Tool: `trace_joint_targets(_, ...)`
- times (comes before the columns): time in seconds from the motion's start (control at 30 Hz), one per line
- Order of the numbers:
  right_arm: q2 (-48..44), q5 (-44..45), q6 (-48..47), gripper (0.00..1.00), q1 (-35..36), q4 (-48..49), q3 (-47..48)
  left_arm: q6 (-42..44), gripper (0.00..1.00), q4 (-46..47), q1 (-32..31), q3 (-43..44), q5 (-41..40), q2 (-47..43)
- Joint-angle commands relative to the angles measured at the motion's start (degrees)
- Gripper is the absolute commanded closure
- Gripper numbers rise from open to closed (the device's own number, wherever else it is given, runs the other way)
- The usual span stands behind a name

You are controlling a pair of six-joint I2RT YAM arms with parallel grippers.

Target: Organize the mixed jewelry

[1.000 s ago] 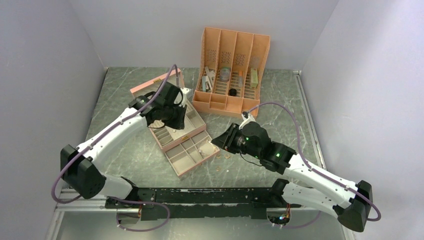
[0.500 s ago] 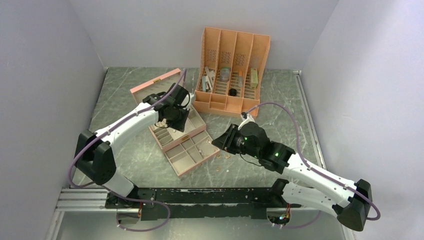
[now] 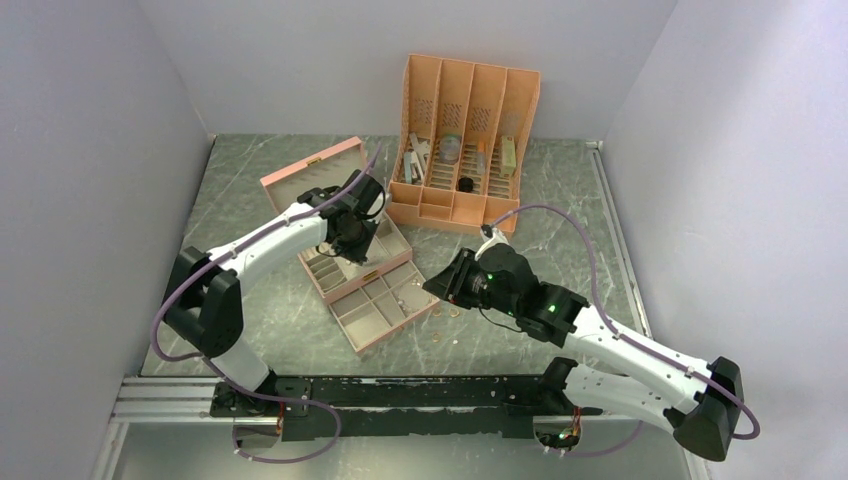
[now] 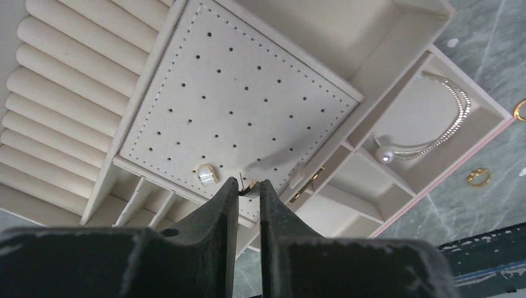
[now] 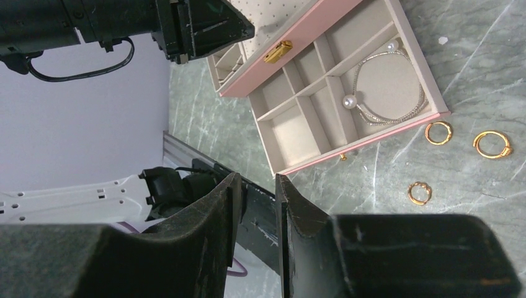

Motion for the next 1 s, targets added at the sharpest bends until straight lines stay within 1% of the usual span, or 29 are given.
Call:
trace_joint_targets(0.0, 0.0, 0.4, -0.7, 0.69, -0.3, 0.1, 1.3, 0.9, 0.95, 1.3, -0.3, 1.8, -3.1, 0.7)
trace_joint_targets(0.4, 0.4, 0.2, -0.6, 0.69, -0.4, 0.8, 1.0, 1.2, 0.95, 1.2, -0.2, 1.7, -6.0, 0.5)
trace_joint_targets(0.83, 0.3, -0.2, -0.2, 0.69, -0.3, 1.2, 0.6, 1.3, 0.95, 1.9, -0.2, 0.3, -2.5, 1.3)
trace_joint_targets(0.97, 0.1, -0.1, -0.1, 0.69, -0.3, 1.3, 0.5, 1.5, 0.95, 1.5, -0.2, 0.4, -2.5, 1.8)
